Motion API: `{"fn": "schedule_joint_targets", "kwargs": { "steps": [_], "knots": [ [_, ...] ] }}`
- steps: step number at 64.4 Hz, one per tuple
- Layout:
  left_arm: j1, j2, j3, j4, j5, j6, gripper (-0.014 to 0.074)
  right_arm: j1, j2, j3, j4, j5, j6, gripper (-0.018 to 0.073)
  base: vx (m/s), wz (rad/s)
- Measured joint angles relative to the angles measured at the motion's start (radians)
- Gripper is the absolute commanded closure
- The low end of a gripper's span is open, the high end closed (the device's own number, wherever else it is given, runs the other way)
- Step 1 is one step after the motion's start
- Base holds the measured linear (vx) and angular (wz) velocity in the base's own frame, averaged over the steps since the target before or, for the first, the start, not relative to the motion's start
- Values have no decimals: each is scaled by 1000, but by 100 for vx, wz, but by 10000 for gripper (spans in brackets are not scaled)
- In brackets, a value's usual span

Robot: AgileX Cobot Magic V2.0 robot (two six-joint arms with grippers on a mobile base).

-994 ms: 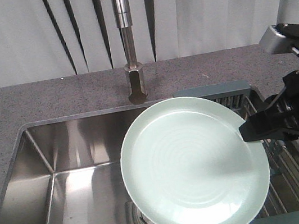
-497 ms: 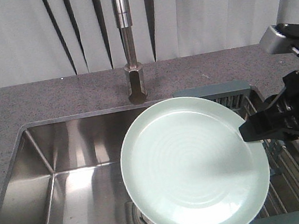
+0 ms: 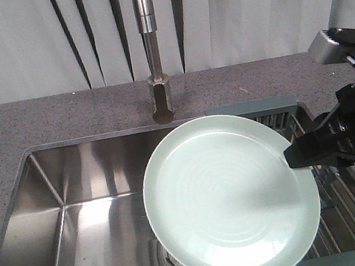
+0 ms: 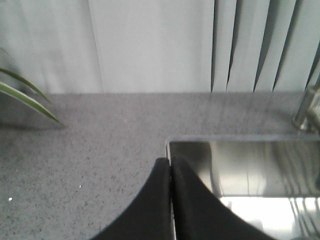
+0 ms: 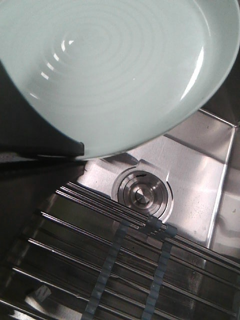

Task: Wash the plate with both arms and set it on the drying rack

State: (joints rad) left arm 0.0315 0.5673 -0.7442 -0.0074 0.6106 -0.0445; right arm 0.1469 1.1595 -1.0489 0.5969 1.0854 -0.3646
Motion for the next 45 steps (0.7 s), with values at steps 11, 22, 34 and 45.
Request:
{"fn": "schedule_joint_targets", "kwargs": {
  "steps": [11, 22, 34, 45],
  "knots": [
    [0, 162, -9, -1, 22, 11, 603, 0, 0, 0, 0, 0, 0, 564, 0, 0],
    [0, 269, -9, -1, 19, 13, 601, 0, 0, 0, 0, 0, 0, 564, 0, 0],
    [0, 370, -9, -2, -4, 13, 523, 0, 0, 0, 0, 0, 0, 564, 0, 0],
    [0, 458, -18, -8, -36, 14, 293, 0, 0, 0, 0, 0, 0, 564, 0, 0]
  ]
}}
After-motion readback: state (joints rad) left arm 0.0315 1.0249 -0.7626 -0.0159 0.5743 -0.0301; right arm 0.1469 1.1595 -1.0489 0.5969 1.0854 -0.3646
